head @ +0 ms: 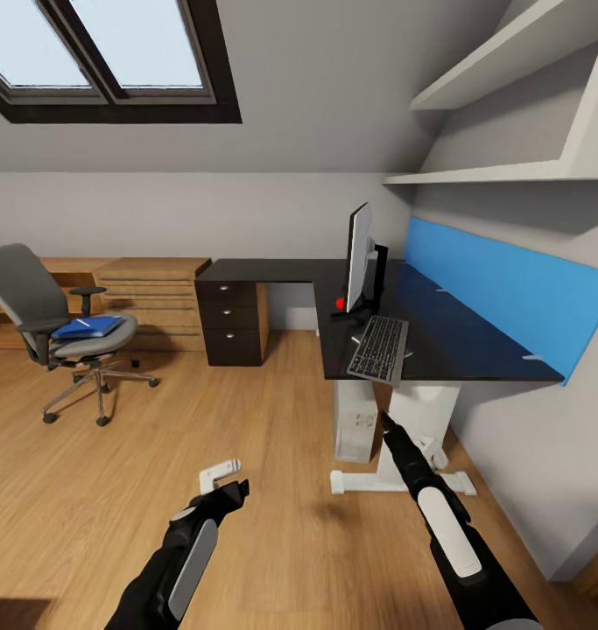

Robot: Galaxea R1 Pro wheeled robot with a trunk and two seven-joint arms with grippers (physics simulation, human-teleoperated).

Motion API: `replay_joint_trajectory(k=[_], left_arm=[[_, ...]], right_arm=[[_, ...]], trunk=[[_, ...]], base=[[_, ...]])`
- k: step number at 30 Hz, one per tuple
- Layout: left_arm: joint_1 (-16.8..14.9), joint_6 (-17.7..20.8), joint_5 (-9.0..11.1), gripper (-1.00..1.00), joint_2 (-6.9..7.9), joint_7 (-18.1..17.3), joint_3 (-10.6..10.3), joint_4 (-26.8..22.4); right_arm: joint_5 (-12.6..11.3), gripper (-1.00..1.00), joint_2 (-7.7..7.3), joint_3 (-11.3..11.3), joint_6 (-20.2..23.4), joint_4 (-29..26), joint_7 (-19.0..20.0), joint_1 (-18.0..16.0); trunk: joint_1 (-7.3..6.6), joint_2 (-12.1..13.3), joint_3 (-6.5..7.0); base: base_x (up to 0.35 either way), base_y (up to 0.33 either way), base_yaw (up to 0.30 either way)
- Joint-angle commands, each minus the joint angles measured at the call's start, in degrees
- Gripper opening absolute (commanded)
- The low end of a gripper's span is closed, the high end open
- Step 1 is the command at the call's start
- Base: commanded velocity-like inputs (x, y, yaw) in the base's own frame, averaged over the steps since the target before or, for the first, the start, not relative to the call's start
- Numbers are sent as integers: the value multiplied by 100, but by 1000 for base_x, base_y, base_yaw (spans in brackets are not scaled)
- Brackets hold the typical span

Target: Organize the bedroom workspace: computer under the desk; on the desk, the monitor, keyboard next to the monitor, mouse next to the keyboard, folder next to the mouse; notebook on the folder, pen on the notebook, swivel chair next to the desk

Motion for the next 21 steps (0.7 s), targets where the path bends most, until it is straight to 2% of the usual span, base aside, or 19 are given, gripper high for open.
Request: replay_joint_trajectory(k=[1, 4, 5, 6, 7, 9, 12, 15, 18, 21], left_arm=[[-3, 15, 55, 100, 3, 53, -17, 29], [-3, 15, 50, 100, 3, 53, -20, 59], [-3, 15, 49, 100, 3, 53, -20, 64], [-3, 15, 48, 100, 3, 50, -21, 67], [-3, 15, 48, 100, 3, 49, -21, 69], [-3, 15, 48, 100, 3, 48, -21, 71], [-3, 15, 48, 100, 3, 47, -21, 72], [-3, 15, 48, 100, 3, 47, -21, 73], [-3, 15, 47, 100, 0, 45, -21, 73], [-3, 15, 47, 100, -3, 45, -21, 73]], right_arm=[[-36, 100, 6, 0, 224, -15, 4, -2], [-92, 100, 7, -16, 397, -18, 177, -2], [-232, 100, 5, -20, 492, -18, 260, -2], [-463, 100, 0, -25, 623, -12, 320, -2], [-594, 100, -1, -26, 696, -6, 343, -2], [-1230, 100, -17, -36, 1002, 4, 401, -2], [-1662, 100, -60, -59, 1155, 6, 441, -2], [-1860, 100, -147, -114, 1207, 9, 453, -2], [-1919, 100, -192, -141, 1157, -20, 443, -2], [-1940, 100, -210, -141, 924, -67, 438, -2]], trunk=[[-1, -3, -6], [-1, -3, -6], [-1, -3, -6], [-1, -3, -6], [-1, -3, -6], [-1, -3, -6], [-1, -3, -6], [-1, -3, -6], [-1, -3, -6], [-1, -3, -6]], base=[[0, 0, 0], [0, 0, 0], [0, 0, 0], [0, 0, 0], [0, 0, 0], [0, 0, 0], [0, 0, 0], [0, 0, 0], [0, 0, 0], [0, 0, 0]])
